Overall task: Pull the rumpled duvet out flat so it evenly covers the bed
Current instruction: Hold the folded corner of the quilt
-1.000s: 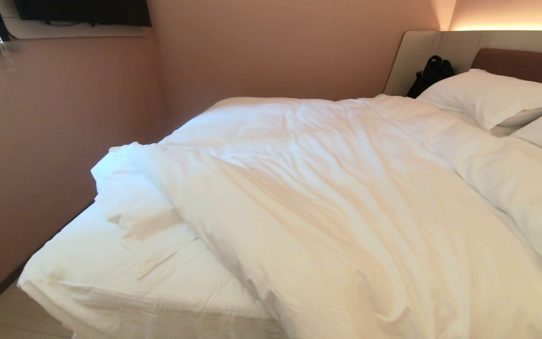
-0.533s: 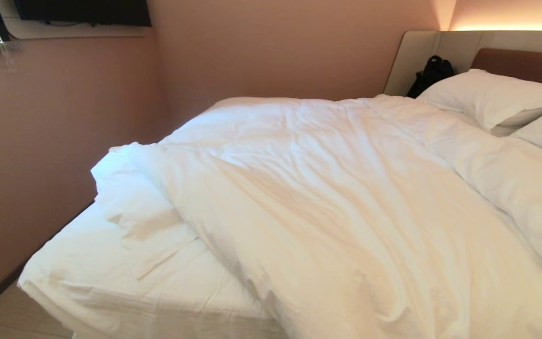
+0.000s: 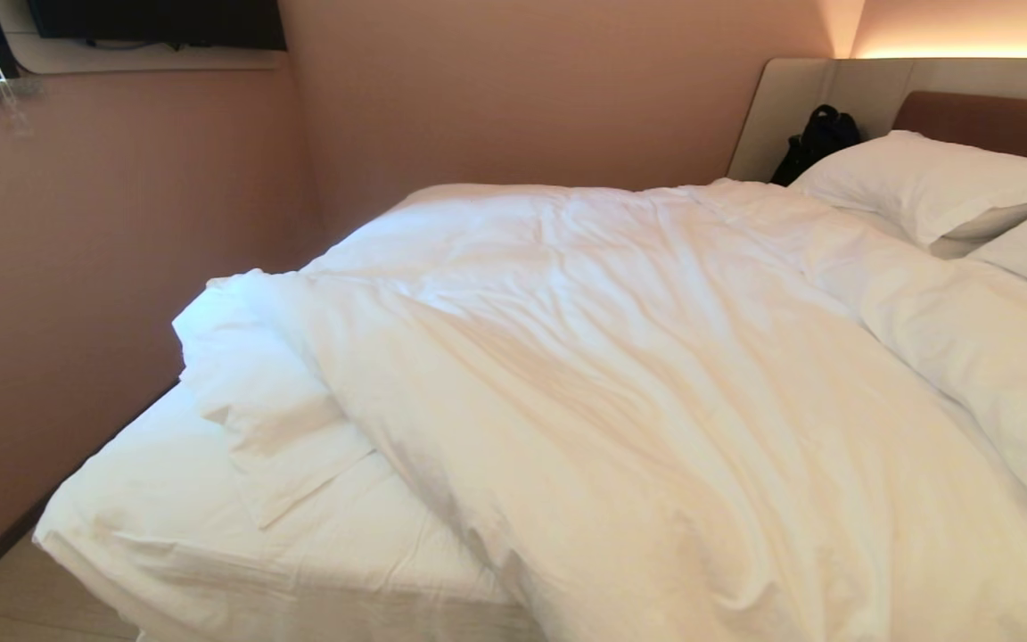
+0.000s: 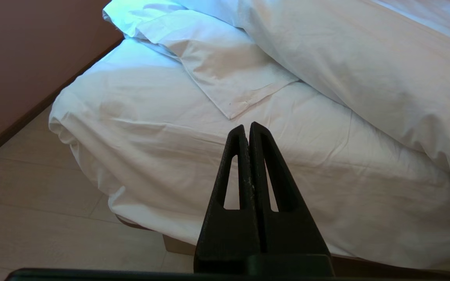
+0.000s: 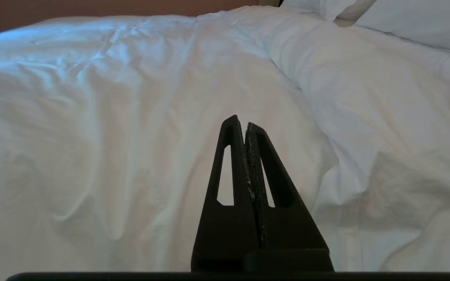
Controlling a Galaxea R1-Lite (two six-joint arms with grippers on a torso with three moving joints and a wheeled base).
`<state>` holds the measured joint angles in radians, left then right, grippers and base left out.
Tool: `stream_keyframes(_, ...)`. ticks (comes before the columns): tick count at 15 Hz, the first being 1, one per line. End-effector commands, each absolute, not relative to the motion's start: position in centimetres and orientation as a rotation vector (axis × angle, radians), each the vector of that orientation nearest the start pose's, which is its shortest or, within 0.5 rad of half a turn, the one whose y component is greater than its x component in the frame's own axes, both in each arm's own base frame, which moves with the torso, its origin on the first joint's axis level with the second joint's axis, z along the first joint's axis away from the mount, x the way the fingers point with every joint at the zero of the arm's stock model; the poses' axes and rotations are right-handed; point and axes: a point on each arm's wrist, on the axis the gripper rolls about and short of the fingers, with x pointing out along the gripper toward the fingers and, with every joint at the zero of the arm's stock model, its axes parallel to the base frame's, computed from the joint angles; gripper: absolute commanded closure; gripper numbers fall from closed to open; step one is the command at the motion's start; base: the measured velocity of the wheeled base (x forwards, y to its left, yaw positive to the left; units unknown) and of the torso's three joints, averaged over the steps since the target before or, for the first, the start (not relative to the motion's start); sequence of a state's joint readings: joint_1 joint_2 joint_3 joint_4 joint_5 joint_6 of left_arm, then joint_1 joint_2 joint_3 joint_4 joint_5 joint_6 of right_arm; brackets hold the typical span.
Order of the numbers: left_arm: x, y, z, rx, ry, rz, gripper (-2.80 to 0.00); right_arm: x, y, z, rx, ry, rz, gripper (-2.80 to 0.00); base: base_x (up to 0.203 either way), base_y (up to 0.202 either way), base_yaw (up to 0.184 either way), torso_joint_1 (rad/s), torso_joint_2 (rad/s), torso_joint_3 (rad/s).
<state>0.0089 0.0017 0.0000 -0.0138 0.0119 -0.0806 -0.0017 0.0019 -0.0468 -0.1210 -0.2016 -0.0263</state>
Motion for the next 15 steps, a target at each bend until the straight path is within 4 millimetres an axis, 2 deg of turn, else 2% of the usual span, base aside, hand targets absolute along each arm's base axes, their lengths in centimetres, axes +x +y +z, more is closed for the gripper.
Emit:
stream_keyframes(1, -2.3, 0.0, 7.7, -0.081, -0.013, 0.021, 0.0, -2.4, -0.3, 9.1, -0.036, -0.129, -0.147, 0.0, 0.0, 0.0, 0.0, 0.0, 0.0, 0.0)
stream_keyframes(5, -2.3, 0.0, 7.7, -0.081, -0.014, 0.021, 0.0, -2.3, -0.1, 8.8, -0.045, -0.113, -0.039, 0.0, 0.0, 0.0, 0.0, 0.0, 0.0, 0.0)
stream_keyframes(8, -2.3, 0.0, 7.7, -0.081, -0.013, 0.021, 0.0, -2.3, 0.0, 7.8, -0.052, -0.017, 0.003, 0.0, 0.0, 0.0, 0.0, 0.0, 0.0, 0.0)
stream_keyframes(15, -2.3, 0.0, 7.7, -0.081, -0.013, 0.021, 0.0, -2.3, 0.0, 7.5, 0.014, 0.005, 0.003, 0.0, 0.0, 0.0, 0.0, 0.0, 0.0, 0.0)
